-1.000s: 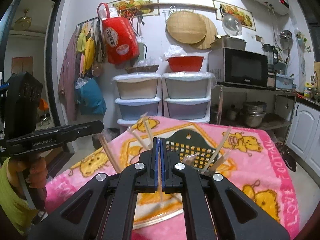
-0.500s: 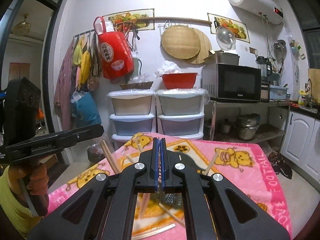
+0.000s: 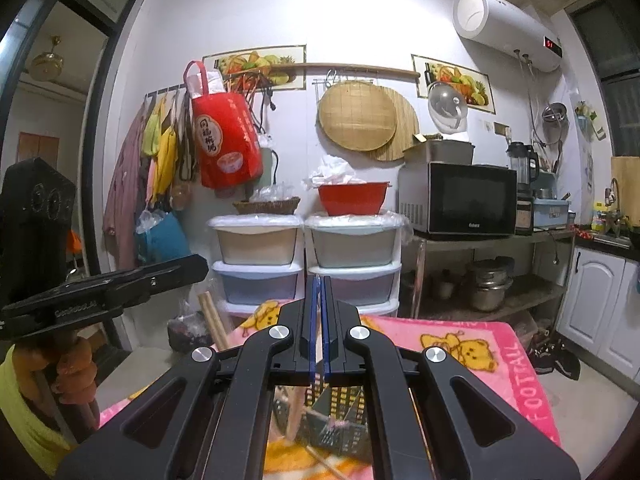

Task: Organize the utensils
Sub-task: 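Lift the chopsticks with the left tool and lower them into the green caddy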

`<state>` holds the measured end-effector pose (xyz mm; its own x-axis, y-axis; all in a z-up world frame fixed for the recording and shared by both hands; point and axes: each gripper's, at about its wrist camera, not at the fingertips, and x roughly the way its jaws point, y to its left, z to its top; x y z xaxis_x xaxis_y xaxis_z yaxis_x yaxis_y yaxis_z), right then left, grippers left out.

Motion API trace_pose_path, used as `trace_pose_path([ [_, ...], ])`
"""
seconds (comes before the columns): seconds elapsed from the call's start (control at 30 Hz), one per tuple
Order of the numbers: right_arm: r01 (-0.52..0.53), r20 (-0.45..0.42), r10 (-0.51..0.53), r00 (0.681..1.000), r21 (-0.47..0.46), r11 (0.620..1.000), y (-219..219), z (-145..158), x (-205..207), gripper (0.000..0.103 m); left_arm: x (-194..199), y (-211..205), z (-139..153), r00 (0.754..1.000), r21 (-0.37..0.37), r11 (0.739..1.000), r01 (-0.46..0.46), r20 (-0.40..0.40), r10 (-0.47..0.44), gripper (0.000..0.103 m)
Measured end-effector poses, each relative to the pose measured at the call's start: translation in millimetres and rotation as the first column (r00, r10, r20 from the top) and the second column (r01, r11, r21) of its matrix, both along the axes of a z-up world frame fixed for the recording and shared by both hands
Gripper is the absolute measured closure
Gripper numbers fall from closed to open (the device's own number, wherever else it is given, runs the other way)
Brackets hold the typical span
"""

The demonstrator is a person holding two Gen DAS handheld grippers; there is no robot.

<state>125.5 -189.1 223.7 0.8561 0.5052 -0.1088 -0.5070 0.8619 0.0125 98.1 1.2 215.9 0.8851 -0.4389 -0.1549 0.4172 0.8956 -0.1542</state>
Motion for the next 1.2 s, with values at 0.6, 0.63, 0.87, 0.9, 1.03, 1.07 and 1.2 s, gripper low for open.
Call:
trace_pose_path([
  [0.6,0.056,0.053,-0.056,0.997,0.016,0.998,-4.4,48.6,40.0,0.101,22.9,-10.3,51.6,0.996,0.025,0.999,-0.026,0.086,0.024,0.101],
  [0.63,0.055,0.056,-0.056,0.997,0.017,0.998,-3.9,51.9,42.0,0.101,24.7,-11.2,53.9,0.996,0.029,0.999,-0.026,0.089,0.024,0.101],
  [0.87,0.057,0.084,-0.057,0.995,0.008,0.998,1.7,67.8,52.7,0.101,39.0,-14.0,63.2,0.995,0.042,0.998,-0.043,0.097,0.039,0.101],
  [0.9,0.057,0.086,-0.057,0.995,0.006,0.998,2.4,68.8,53.8,0.101,41.4,-14.6,62.9,0.994,0.046,0.998,-0.052,0.099,0.047,0.101],
  [1.03,0.068,0.093,-0.067,0.993,-0.009,0.998,4.1,67.9,59.8,0.101,53.8,-16.7,56.5,0.992,0.061,0.995,-0.082,0.099,0.075,0.101],
  [1.07,0.07,0.091,-0.068,0.993,-0.012,0.998,4.5,66.8,61.5,0.101,58.2,-17.1,54.6,0.992,0.065,0.994,-0.088,0.096,0.082,0.101],
  [1.2,0.085,0.073,-0.083,0.994,-0.023,0.996,4.9,58.3,71.6,0.101,75.4,-17.1,42.1,0.99,0.075,0.99,-0.12,0.078,0.114,0.101],
])
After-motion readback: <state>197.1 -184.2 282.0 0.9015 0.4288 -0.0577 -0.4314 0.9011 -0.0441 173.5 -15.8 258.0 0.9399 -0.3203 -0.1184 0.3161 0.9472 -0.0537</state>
